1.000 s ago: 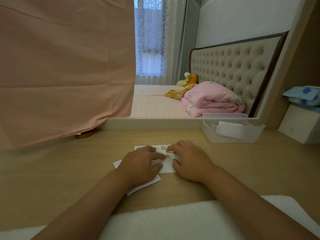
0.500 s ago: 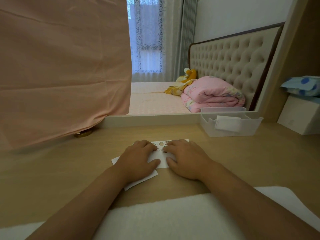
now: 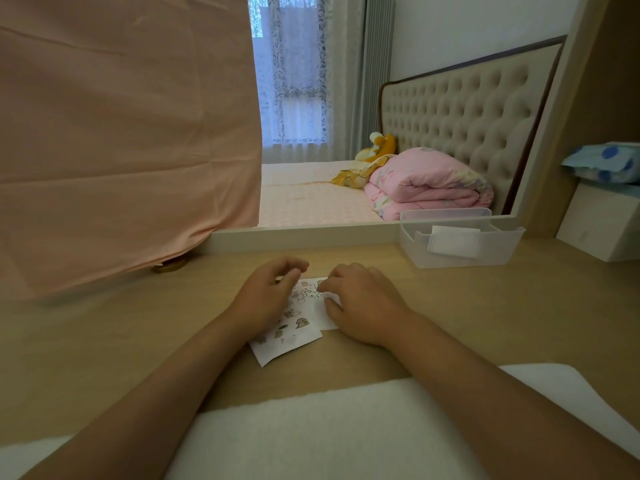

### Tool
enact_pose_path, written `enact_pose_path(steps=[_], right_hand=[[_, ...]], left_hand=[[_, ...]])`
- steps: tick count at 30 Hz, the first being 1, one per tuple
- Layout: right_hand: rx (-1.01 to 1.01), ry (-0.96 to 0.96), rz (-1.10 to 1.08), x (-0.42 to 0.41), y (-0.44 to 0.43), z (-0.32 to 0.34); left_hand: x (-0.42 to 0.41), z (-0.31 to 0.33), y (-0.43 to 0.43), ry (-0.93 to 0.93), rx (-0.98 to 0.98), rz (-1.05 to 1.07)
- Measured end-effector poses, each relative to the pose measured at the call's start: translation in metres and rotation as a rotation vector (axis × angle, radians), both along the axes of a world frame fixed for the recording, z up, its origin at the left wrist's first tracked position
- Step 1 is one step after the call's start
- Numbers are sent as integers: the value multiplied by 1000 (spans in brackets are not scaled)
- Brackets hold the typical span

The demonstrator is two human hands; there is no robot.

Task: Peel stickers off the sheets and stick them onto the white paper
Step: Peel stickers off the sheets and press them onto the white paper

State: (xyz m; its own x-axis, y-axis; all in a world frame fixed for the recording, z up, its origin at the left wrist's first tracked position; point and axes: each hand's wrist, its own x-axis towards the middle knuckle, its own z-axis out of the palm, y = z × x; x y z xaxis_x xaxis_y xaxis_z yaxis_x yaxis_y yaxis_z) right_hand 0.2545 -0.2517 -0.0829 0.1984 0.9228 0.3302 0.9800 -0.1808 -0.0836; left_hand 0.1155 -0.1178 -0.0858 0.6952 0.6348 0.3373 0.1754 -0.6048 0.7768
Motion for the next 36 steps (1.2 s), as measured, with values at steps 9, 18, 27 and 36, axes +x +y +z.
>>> enact_pose_path(steps=[9, 18, 27, 36], right_hand=[[-90, 217, 131, -14, 0, -6], [-64, 198, 161, -18, -5, -4], [334, 51, 294, -25, -2, -4], [696, -226, 312, -29, -6, 9]], left_hand=[[-40, 30, 4, 579, 290, -47], [-78, 2, -16, 635, 449, -37], [-81, -3, -13, 330, 323, -3], [-88, 20, -41, 134, -223, 227]])
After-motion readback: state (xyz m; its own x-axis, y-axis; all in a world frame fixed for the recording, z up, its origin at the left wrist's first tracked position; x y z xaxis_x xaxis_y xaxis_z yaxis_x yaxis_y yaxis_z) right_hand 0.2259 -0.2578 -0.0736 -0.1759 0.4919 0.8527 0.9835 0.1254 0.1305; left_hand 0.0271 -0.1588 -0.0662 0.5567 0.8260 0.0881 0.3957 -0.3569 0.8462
